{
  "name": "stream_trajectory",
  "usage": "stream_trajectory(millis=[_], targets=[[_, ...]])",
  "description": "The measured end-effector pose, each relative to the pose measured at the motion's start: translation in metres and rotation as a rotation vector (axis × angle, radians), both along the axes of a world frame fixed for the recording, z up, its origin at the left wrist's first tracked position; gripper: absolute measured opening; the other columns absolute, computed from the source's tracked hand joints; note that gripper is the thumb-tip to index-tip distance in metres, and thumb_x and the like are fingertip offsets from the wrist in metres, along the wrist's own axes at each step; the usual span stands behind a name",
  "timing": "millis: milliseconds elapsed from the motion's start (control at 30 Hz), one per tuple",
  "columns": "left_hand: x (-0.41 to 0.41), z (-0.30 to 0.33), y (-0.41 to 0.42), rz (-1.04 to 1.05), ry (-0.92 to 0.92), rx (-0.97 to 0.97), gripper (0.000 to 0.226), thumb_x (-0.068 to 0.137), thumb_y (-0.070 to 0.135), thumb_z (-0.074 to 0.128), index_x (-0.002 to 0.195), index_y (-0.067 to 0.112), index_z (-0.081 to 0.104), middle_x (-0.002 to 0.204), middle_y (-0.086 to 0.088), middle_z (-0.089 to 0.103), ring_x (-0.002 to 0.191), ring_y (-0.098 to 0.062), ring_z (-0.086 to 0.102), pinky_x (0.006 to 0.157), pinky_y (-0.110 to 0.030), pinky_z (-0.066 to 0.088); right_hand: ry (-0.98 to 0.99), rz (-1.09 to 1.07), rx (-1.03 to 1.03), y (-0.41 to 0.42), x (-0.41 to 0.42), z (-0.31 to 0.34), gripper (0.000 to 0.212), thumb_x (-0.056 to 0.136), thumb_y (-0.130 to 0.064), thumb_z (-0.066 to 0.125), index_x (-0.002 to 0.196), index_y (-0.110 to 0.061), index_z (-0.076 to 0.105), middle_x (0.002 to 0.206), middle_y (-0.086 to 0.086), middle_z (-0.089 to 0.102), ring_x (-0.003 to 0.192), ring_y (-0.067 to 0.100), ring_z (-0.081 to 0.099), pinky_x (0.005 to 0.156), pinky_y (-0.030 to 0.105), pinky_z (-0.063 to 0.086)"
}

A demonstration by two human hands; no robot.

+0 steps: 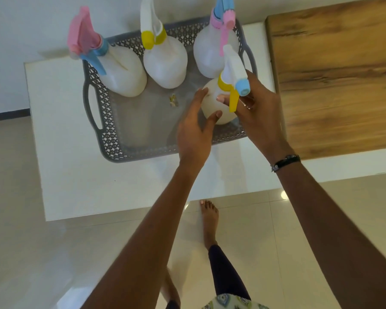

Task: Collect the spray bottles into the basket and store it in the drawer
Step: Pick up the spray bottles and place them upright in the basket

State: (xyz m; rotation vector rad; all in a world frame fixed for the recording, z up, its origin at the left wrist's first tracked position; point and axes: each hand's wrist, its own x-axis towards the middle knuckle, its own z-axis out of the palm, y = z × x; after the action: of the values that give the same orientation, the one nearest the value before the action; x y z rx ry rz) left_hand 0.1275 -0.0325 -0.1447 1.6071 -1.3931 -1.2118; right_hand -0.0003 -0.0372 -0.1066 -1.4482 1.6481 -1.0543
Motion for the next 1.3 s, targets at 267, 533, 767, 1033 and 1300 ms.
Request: stream_trajectory(millis=[267,533,767,1033,1300], targets=[[0.008,0.016,0.025,0.051,-0.101,-0.051,0.045,0.091,0.022,0.06,0.131,0.007,0.048,0.137,-0.007,0.053,0.128,-0.02,0.047,0.104,-0.043,0.045,-0.096,-0.158,0.017,0.028,-0.014,0.003,0.054,0.084,-0.002,0.068,0.134,-0.006,0.047,0.127,0.005,0.061,0.121,0.011,0.058,0.1,0.021,0.049],[0.018,0.035,0.143,0.033,-0.142,-0.145,0.031,0.094,0.025,0.055,0.124,0.019,0.052,0.129,0.006,0.055,0.123,-0.012,0.046,0.097,-0.042,0.049,-0.194,-0.359,0.018,0.158,0.001,0.002,0.033,0.093,-0.006,0.056,0.126,-0.012,0.052,0.11,-0.001,0.066,0.102,0.0,0.064,0.086,0.01,0.05],[0.053,0.044,0.288,-0.131,-0.2,-0.084,0.028,0.093,0.026,0.054,0.121,0.021,0.054,0.127,0.005,0.056,0.12,-0.011,0.049,0.093,-0.039,0.053,-0.169,-0.296,0.089,0.303,0.029,0.003,0.027,0.094,-0.004,0.053,0.122,-0.008,0.055,0.105,0.002,0.069,0.1,0.01,0.066,0.085,0.011,0.05],[0.053,0.026,0.453,-0.212,-0.205,0.085,0.025,0.094,0.027,0.053,0.118,0.022,0.055,0.126,0.004,0.057,0.119,-0.012,0.05,0.093,-0.04,0.054,-0.071,-0.219,0.27,0.464,0.027,-0.024,0.026,0.095,-0.006,0.052,0.12,-0.011,0.058,0.103,0.001,0.071,0.096,0.009,0.067,0.084,0.005,0.048],[0.037,0.0,0.604,-0.204,-0.313,0.205,0.025,0.094,0.028,0.052,0.117,0.022,0.055,0.122,0.001,0.06,0.121,-0.024,0.049,0.103,-0.05,0.041,-0.024,-0.148,0.483,0.631,-0.007,-0.061,0.025,0.096,-0.01,0.05,0.118,-0.019,0.058,0.103,-0.001,0.073,0.095,0.011,0.068,0.074,0.003,0.048]])
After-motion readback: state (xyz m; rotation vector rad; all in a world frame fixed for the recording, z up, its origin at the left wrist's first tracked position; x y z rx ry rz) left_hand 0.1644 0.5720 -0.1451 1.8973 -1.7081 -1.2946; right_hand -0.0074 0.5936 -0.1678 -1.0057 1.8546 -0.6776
